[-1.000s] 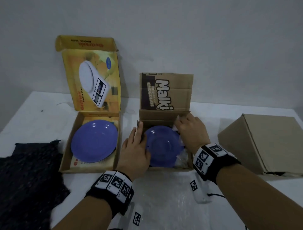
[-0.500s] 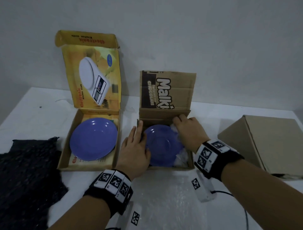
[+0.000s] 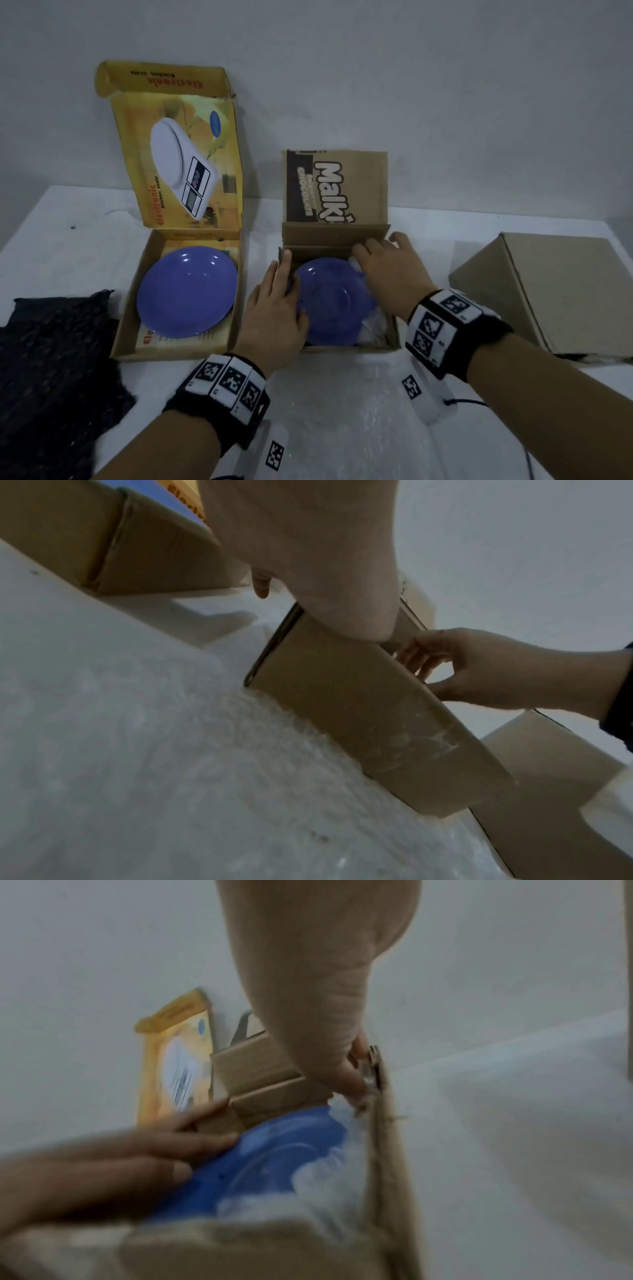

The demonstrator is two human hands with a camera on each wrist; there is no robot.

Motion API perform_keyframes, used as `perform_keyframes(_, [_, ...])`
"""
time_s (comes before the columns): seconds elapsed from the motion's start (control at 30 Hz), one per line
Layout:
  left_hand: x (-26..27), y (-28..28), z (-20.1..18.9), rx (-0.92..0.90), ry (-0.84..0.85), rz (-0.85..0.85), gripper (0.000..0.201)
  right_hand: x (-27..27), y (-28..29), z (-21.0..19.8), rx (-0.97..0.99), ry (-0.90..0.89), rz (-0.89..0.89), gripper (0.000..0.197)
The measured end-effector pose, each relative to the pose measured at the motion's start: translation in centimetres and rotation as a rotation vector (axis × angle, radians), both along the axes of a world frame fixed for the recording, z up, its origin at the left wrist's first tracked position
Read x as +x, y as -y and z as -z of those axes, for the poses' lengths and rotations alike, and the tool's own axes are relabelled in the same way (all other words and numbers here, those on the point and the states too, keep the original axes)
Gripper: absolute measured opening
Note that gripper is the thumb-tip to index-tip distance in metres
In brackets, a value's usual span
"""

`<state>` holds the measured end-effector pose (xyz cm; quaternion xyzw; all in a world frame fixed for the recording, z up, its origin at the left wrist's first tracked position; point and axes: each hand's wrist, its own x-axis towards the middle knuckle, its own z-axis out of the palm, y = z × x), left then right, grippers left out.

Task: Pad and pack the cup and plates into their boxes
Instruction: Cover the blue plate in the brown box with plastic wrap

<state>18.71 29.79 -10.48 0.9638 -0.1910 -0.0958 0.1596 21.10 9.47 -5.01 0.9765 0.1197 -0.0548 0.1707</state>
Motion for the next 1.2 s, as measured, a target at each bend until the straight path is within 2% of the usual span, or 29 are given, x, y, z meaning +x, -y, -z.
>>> perform_keyframes(0.03, [0.0,0.0,-0.1,0.001,0.000,0.002,0.059,-0.3,0.0,-0.1,-0.046,0.043,0.021,0.034])
perform_keyframes(0.07, [0.0,0.0,-0.2,0.001,-0.007,0.005,0.059,-0.7,-0.1,0.2,-0.081,0.013,0.035,0.035])
perform_keyframes(0.23, [0.1,0.0,0.0,0.001,-0.008,0.006,0.059,-1.2,-0.6,1.0,-0.036,-0.074,0.086,0.046])
perform_keyframes(0.37, [0.1,0.0,0.0,-0.036,-0.019,0.003,0.059,-0.6,0.0,-0.9,-0.016,-0.182,0.087,0.046])
perform_keyframes(0.63, [0.2,-0.1,0.1,-0.143,-0.019,0.018,0.055,-2.0,0.3,0.7,-0.032,-0.125,0.146,0.044])
perform_keyframes(0.7, [0.5,-0.3,0.1,-0.168,-0.053,0.045,0.058,-2.7,0.6,0.2,0.065,-0.043,0.110,0.042])
perform_keyframes(0.77, [0.9,-0.8,0.0,-0.198,-0.133,0.104,0.067,-4.5,0.0,-0.5,0.180,0.113,0.095,0.035])
perform_keyframes(0.83, [1.5,-1.1,-0.4,-0.237,-0.239,0.142,0.077,-7.4,-1.2,0.0,0.391,0.236,-0.010,0.026])
perform_keyframes(0.9, [1.8,-1.2,-0.6,-0.308,-0.307,0.126,0.078,-10.6,-2.5,0.7,0.630,0.087,-0.189,0.012])
perform_keyframes(0.93, [1.8,-1.2,-0.6,-0.354,-0.322,0.108,0.079,-12.1,-3.1,1.0,0.694,-0.081,-0.197,0.018])
perform_keyframes(1.0, [1.6,-1.5,-0.1,-0.414,-0.335,0.084,0.083,-14.3,-3.5,2.2,0.606,-0.406,-0.106,0.046])
perform_keyframes(1.03, [1.3,-1.7,0.4,-0.418,-0.336,0.081,0.083,-14.9,-3.3,2.9,0.531,-0.470,-0.104,0.055])
perform_keyframes(1.07, [1.0,-2.0,0.8,-0.424,-0.339,0.079,0.083,-15.2,-3.3,3.3,0.494,-0.475,-0.110,0.053])
perform_keyframes(1.13, [0.8,-2.5,1.7,-0.476,-0.337,0.083,0.081,-15.4,-3.3,3.5,0.507,-0.368,-0.150,0.030])
perform_keyframes(1.2, [0.9,-2.7,2.1,-0.513,-0.330,0.087,0.080,-15.5,-3.0,3.3,0.611,-0.233,-0.177,0.013])
